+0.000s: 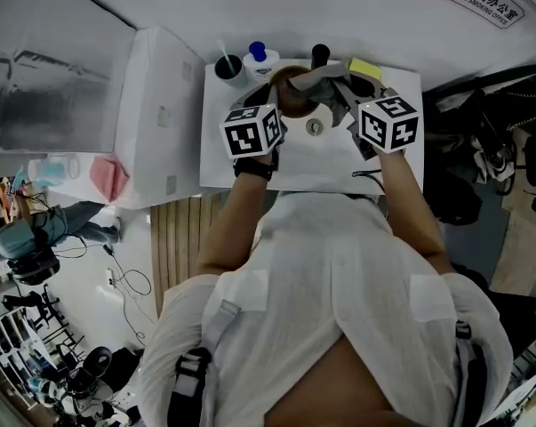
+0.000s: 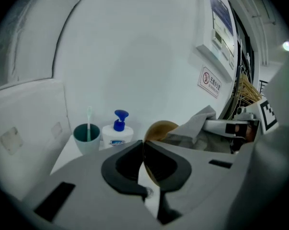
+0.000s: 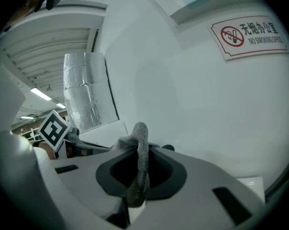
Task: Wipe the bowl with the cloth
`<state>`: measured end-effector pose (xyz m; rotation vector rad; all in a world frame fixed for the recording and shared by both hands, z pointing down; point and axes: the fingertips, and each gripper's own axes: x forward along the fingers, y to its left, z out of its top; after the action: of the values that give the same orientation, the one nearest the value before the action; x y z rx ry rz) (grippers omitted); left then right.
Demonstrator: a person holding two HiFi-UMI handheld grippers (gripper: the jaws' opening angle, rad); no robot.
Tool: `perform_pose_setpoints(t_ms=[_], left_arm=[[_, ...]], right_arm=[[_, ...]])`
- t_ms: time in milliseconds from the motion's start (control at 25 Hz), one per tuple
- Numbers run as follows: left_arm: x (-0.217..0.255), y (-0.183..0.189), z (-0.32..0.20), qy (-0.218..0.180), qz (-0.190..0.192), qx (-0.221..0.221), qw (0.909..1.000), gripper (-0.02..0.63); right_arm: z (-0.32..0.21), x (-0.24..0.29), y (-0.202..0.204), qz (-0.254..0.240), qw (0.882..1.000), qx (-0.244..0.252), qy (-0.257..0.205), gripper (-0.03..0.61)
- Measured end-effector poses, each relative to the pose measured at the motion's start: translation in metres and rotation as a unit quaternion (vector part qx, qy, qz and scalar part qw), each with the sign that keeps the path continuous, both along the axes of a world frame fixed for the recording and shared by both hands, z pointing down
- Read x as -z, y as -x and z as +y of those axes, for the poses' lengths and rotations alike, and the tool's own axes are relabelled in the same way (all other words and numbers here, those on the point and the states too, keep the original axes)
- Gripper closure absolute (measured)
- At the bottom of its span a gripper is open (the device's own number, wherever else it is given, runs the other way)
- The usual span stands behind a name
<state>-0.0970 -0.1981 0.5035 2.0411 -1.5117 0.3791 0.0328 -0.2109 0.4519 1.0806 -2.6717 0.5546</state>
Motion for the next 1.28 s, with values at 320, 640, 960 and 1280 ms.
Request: perform_pose_setpoints(t_ms=[320, 640, 960, 1280], left_arm=[[-0.055, 0.023, 0.006, 0.061, -0.005, 0.019, 0.9979, 0.592], [-0.128, 0.015, 0.007, 0.150, -0.035, -0.008, 0.9881, 0.591], [-0.206, 0.004, 0.018, 0.226, -0.049, -0.032, 0.9723, 0.591], [-0.260, -0.004, 0.040, 0.284, -0.037, -0.043, 0.9570, 0.591]], right_arm=[[-0.007, -0.002, -0.033, -0.009, 0.999, -0.038, -0.010, 0.537], [-0.001, 0.005, -0.066, -0.024, 0.997, -0.067, -0.023, 0.537], [0.005, 0.004, -0.096, -0.019, 0.995, -0.092, -0.019, 0.537], [0.011, -0.005, -0.110, -0.004, 0.995, -0.102, -0.006, 0.537]])
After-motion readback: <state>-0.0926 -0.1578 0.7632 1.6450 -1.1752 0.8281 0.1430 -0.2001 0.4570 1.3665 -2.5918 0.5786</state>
